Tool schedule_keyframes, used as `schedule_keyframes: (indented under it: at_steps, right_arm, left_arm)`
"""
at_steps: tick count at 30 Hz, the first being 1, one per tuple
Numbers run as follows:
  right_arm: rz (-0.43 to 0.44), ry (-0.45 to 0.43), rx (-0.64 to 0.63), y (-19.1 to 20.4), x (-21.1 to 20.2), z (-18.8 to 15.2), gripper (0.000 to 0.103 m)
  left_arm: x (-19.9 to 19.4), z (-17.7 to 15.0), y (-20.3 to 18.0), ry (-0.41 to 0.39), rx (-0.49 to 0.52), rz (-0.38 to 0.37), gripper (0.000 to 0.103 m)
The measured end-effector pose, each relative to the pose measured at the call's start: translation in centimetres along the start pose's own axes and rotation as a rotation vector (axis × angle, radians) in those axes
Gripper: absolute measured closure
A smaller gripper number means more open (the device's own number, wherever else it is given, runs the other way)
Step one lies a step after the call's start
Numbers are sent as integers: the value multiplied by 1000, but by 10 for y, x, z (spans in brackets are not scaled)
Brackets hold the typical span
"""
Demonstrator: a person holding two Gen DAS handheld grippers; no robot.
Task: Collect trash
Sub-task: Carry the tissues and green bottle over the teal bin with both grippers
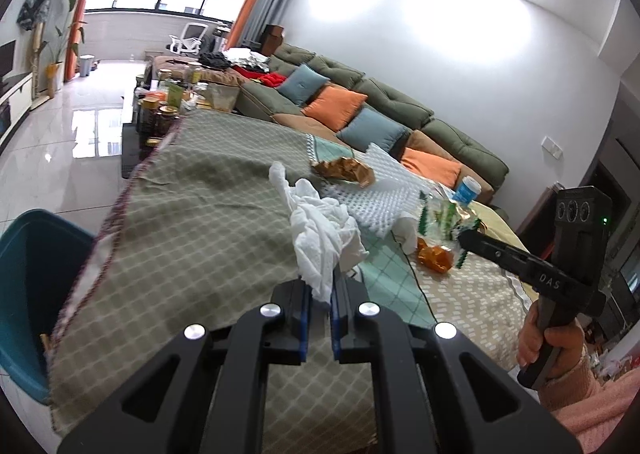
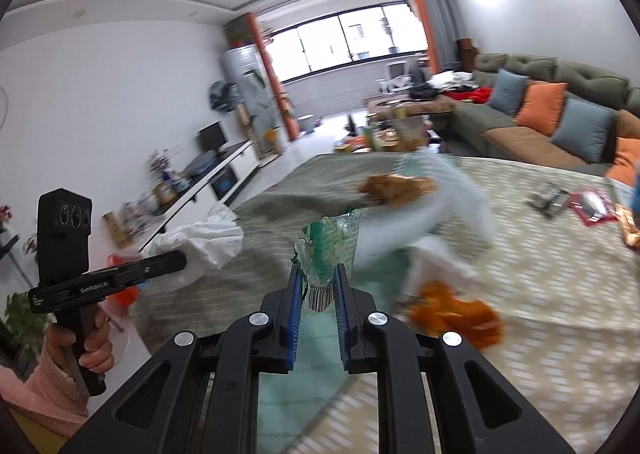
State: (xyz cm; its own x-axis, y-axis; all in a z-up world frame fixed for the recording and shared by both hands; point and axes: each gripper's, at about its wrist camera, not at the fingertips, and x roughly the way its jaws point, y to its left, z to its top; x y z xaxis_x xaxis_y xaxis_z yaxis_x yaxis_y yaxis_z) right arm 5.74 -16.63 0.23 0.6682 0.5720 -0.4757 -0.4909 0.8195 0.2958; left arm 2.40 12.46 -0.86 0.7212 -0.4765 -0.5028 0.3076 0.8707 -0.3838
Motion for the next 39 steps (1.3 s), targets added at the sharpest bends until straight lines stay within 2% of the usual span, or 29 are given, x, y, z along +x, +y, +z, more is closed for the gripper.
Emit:
schedule_keyframes:
  at_steps: [24,31,39]
  right_arm:
    - [347,146,-195,130,106,27,87]
    - [405,186,-217,152,132,33,87]
    - [434,242,-232,168,163,33,87]
  left_arm:
    - [-100,-6,86,-141,-134,259,94]
    - [-113,-7,112,-151,-186,323,94]
    - [-114,-10,129,-146,-228,365,94]
